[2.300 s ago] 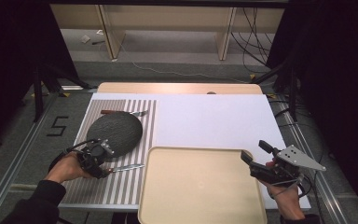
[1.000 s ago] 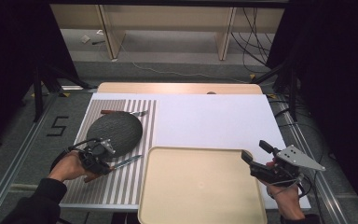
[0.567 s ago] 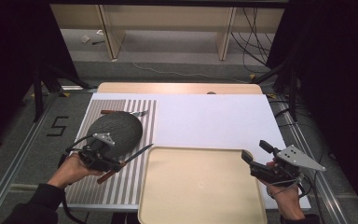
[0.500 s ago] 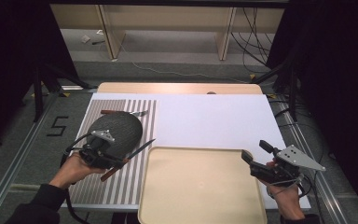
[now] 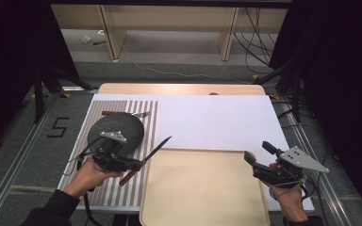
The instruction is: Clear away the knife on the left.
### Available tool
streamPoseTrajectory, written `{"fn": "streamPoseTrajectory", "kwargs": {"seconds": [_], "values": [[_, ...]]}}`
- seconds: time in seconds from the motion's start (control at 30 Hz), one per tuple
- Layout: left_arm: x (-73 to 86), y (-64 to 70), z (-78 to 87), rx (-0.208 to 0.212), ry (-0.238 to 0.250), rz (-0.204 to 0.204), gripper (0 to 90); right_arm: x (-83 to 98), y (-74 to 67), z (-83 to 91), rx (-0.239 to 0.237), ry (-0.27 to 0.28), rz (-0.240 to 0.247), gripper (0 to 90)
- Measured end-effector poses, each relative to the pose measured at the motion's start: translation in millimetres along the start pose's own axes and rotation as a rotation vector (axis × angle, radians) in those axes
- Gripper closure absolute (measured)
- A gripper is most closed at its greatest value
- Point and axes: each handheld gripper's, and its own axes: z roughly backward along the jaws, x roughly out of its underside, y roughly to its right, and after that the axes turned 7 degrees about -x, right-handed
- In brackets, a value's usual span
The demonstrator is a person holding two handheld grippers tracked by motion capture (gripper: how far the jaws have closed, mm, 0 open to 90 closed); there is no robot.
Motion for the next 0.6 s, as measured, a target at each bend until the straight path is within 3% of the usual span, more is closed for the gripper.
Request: {"fn": "streamPoseTrajectory", "kwargs": {"seconds": [0.17,0.4,0.6], "values": [[-5.6,16.7,-13.3,0.024,-0.009,-0.018,76.6,-0.1,0.0,0.3,0.003,0.0,0.001,25.0],[-10.5,29.0,-30.0,0.062,-0.014,-0.007,76.6,-0.1,-0.2,0.4,0.002,-0.001,0.0,25.0],[-10.4,35.2,-38.4,0.051,-0.037,0.006,76.6,-0.2,-0.4,0.3,0.0,0.002,0.001,25.0]]}}
